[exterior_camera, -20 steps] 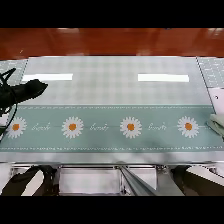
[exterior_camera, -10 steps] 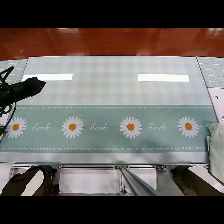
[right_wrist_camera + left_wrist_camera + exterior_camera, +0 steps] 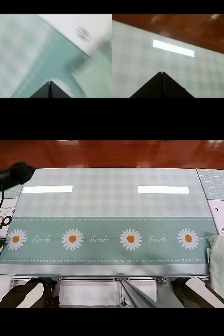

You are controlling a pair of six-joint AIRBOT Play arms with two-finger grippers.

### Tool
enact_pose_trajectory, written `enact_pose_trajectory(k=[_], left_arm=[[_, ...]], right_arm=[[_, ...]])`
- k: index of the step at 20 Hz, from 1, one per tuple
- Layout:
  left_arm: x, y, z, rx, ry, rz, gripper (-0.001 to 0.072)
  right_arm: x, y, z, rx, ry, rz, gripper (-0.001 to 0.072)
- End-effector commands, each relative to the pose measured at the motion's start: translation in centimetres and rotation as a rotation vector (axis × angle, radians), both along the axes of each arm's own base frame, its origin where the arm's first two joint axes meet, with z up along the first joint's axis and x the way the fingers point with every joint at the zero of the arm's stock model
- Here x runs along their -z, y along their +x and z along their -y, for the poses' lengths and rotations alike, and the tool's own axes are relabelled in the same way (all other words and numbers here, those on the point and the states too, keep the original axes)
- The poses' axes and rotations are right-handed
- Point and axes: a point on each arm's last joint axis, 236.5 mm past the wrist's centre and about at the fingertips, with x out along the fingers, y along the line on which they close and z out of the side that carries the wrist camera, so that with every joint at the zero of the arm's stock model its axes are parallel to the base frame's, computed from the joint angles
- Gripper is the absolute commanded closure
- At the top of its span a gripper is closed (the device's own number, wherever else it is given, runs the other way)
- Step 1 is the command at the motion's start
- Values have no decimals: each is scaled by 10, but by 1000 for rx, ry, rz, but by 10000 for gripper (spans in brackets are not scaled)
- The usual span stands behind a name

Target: Fold the shirts.

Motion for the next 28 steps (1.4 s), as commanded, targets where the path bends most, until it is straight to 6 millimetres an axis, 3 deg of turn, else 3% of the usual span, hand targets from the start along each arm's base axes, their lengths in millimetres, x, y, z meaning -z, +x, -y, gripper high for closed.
enact_pose_trajectory(k=[1, 2, 3, 4, 5, 6, 8, 11, 13, 15, 19, 28], left_arm=[[-15, 11, 75, 209, 30, -8, 694], [-2, 8, 102, 293, 75, -51, 693], [10, 1, 120, 350, 99, -108, 693], [17, -5, 132, 379, 129, -132, 694], [23, -3, 131, 378, 211, -115, 694], [36, 6, 117, 317, 279, -126, 694], [83, 13, 65, 131, 315, -296, 693], [135, -6, 33, 87, 306, -498, 692], [154, -18, 27, 92, 310, -576, 692], [161, -23, 29, 102, 313, -601, 692], [163, -23, 30, 106, 315, -606, 692], [163, -22, 31, 105, 315, -602, 692]], right_arm=[[-48, 146, -131, -414, -162, 319, 686], [-42, 168, -189, -554, -172, 338, 686], [-28, 177, -234, -674, -206, 313, 686], [-3, 180, -269, -776, -255, 239, 686], [26, 177, -286, -828, -305, 135, 685], [58, 173, -288, -841, -364, 12, 686], [107, 166, -282, -806, -403, -158, 686], [138, 161, -288, -795, -339, -230, 685], [142, 157, -290, -798, -319, -249, 685], [143, 154, -289, -798, -318, -263, 685], [137, 169, -286, -794, -360, -202, 685], [136, 171, -287, -794, -359, -194, 685]])
